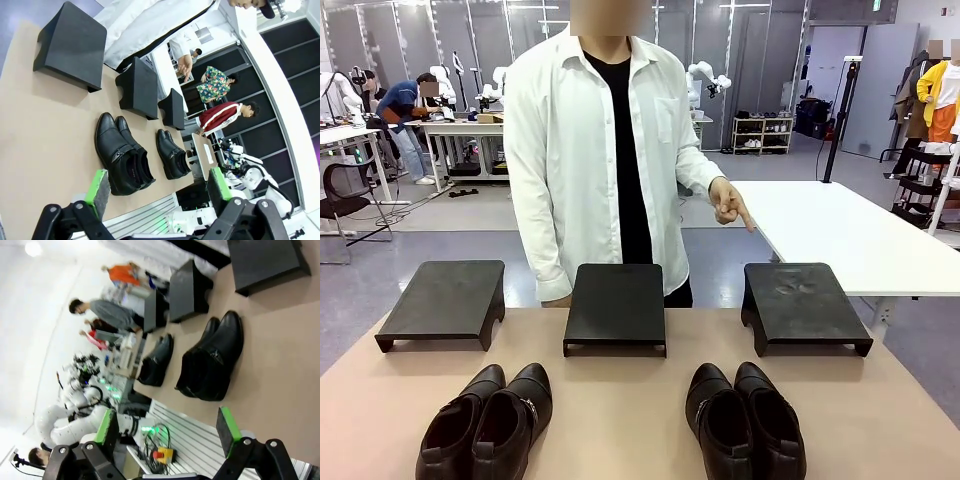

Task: Place the shoes on the stand as instructed by the person.
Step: Pick up one pair of Shoes and place it on the Shoes Stand indicated by the person.

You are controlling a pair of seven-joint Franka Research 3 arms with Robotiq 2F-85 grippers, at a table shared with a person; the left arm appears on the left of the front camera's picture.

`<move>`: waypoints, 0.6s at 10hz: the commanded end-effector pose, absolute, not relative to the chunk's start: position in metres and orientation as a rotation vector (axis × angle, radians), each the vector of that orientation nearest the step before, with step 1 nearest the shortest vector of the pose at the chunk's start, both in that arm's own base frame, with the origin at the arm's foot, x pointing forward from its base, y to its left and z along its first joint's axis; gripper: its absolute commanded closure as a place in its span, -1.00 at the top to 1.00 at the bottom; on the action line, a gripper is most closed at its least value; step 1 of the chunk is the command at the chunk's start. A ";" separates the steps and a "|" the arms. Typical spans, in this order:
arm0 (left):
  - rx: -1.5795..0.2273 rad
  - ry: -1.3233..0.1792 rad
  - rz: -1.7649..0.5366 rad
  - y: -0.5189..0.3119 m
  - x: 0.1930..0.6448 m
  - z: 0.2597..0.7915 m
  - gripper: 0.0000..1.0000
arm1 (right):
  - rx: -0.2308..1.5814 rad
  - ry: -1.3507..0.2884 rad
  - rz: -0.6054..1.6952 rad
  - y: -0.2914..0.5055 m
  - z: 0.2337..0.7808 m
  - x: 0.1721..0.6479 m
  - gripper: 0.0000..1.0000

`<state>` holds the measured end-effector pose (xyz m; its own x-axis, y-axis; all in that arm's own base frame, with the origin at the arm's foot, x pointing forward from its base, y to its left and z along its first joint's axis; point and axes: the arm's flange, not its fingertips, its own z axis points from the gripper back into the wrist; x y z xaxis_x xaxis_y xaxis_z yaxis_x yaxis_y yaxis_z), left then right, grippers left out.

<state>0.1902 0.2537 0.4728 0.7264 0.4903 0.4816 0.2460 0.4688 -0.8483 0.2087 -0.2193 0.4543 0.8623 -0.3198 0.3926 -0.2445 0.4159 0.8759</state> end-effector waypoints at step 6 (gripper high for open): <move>-1.106 -0.783 0.161 0.253 0.190 0.473 1.00 | 0.747 -0.062 0.216 0.005 0.526 0.321 1.00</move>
<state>0.1907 0.2532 0.4727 0.7278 0.4889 0.4809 0.2457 0.4689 -0.8484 0.3089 -0.0030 0.5292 0.9701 0.1430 0.1963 -0.2411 0.6638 0.7080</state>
